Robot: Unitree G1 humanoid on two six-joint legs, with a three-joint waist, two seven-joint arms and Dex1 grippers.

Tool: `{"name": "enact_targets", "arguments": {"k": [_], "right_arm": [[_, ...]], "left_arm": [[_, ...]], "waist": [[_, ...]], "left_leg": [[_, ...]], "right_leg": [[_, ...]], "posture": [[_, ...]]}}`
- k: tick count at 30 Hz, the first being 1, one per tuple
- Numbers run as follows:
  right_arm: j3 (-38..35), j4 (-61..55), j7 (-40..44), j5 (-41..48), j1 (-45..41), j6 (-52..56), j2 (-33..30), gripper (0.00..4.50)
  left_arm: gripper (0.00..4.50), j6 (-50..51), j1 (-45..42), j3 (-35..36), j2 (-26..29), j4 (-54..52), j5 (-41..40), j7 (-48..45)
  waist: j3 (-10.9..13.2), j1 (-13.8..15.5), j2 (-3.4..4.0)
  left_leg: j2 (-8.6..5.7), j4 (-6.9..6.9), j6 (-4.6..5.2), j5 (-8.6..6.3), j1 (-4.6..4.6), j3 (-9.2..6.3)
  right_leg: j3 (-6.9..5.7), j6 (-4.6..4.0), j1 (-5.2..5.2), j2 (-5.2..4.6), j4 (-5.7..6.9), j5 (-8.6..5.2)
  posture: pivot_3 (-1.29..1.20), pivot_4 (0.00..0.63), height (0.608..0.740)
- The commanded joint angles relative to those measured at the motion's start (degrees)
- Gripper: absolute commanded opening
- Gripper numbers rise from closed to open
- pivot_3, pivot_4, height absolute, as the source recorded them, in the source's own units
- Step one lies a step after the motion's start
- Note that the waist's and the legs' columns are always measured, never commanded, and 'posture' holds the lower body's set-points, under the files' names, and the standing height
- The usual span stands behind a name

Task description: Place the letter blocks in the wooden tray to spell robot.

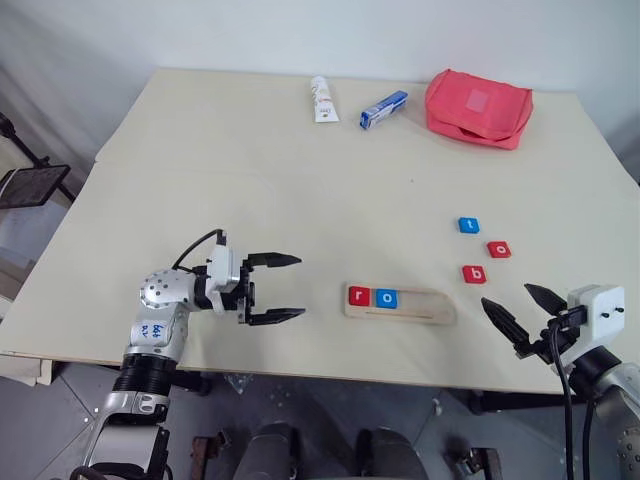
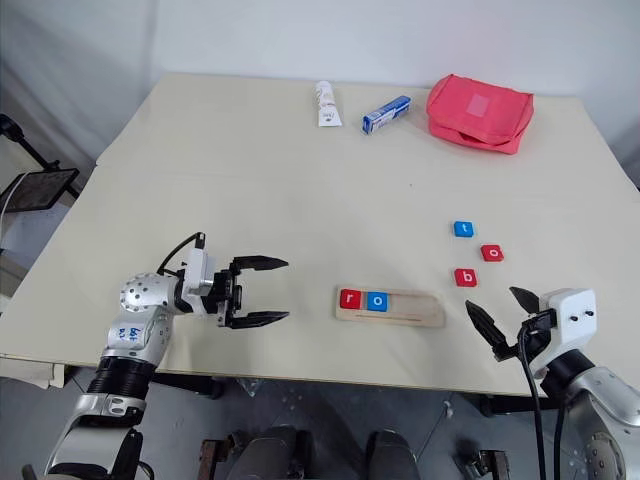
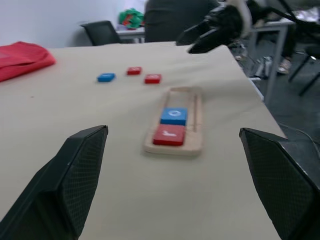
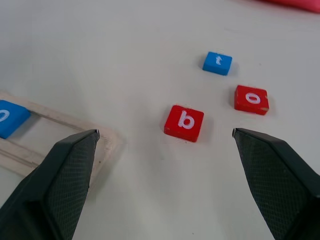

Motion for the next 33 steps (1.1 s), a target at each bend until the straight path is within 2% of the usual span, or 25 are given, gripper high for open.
{"name": "enact_targets", "arguments": {"k": [1, 24, 29, 33], "right_arm": [[-0.99, 0.22, -0.14, -0.08, 0.05, 1.1, -1.55, 4.5], [-1.14, 1.64, -0.03, 0.9, -1.42, 3.43, -2.19, 4.5], [0.43, 1.95, -1.15, 0.99, -5.04, 6.82, -2.87, 4.5], [2.94, 7.26, -4.41, 0.17, -12.38, 10.11, -1.73, 4.5]], "left_arm": [[4.47, -1.26, 0.18, -0.49, -0.34, -0.61, -0.37, -0.42], [4.47, 0.57, 1.45, -1.21, -0.79, -4.67, -1.72, 1.71], [4.47, 0.66, 1.84, -1.03, -1.1, -5.33, -1.93, 2.35], [4.47, 0.84, 2.47, -1.16, -1.42, -6.44, -1.85, 3.4]], "waist": [[0.0, 0.03, 0.0], [-0.01, -0.04, 0.02], [-0.01, -0.04, 0.02], [-0.01, -0.17, 0.02]], "left_leg": [[0.0, 0.0, 0.0, 0.0, 0.0, 0.0], [0.0, 0.0, 0.0, 0.0, 0.0, 0.01], [0.0, 0.0, 0.0, 0.0, 0.0, 0.01], [0.01, 0.0, 0.0, 0.0, 0.01, 0.01]], "right_leg": [[0.0, 0.0, 0.0, 0.0, 0.0, 0.0], [0.03, 0.0, 0.0, 0.0, 0.01, 0.0], [0.04, 0.0, 0.0, 0.0, 0.01, 0.0], [0.04, 0.0, 0.0, 0.0, 0.01, 0.0]], "posture": [[0.0, 0.15, 0.74], [0.0, 0.15, 0.74], [0.0, 0.15, 0.74], [0.0, 0.15, 0.74]]}}
